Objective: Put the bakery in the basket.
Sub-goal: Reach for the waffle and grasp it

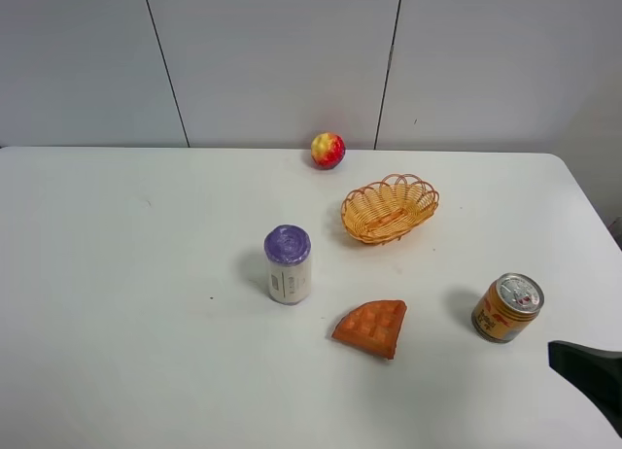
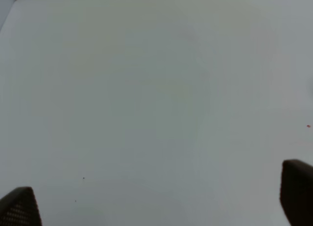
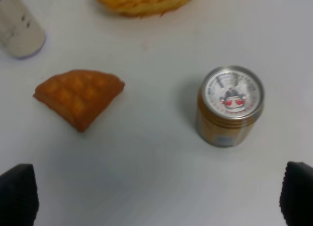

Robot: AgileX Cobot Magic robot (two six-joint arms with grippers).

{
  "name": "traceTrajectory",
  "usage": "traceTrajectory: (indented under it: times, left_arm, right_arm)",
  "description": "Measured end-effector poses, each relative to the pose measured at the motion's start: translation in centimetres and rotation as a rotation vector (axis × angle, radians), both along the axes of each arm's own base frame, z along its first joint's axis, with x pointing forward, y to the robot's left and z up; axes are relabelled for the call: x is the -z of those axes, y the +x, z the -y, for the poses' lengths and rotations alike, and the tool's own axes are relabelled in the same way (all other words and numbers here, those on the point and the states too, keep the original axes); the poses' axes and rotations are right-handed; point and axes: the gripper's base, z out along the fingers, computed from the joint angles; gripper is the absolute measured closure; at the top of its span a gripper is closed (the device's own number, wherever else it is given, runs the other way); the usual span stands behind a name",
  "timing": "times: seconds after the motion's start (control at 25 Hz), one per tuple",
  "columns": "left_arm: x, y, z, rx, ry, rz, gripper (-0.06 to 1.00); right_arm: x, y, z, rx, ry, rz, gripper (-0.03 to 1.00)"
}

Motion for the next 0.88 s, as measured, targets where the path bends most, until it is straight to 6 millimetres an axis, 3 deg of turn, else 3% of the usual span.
traceTrajectory:
  times: [0.24,0.52,0.64,0.88]
  left_arm:
    - [0.0,0.0,0.0,0.000,0.000,0.000,-0.05]
    - [0.0,0.0,0.0,0.000,0.000,0.000,-0.05]
    - [0.0,0.0,0.0,0.000,0.000,0.000,-0.05]
    - [0.0,0.0,0.0,0.000,0.000,0.000,-0.05]
  right_arm:
    - [1.5,7.8,-2.0,-0.202,-0.105,-0.233,-0.02]
    - [3.2,15.2,-7.8,-0.458,-0.271,-0.360,-0.02]
    - [3.5,16.8,-10.1,-0.553,-0.334,-0.358,-0.02]
    - [4.8,17.6,-12.8,-0.771,-0.452,-0.333,-0.02]
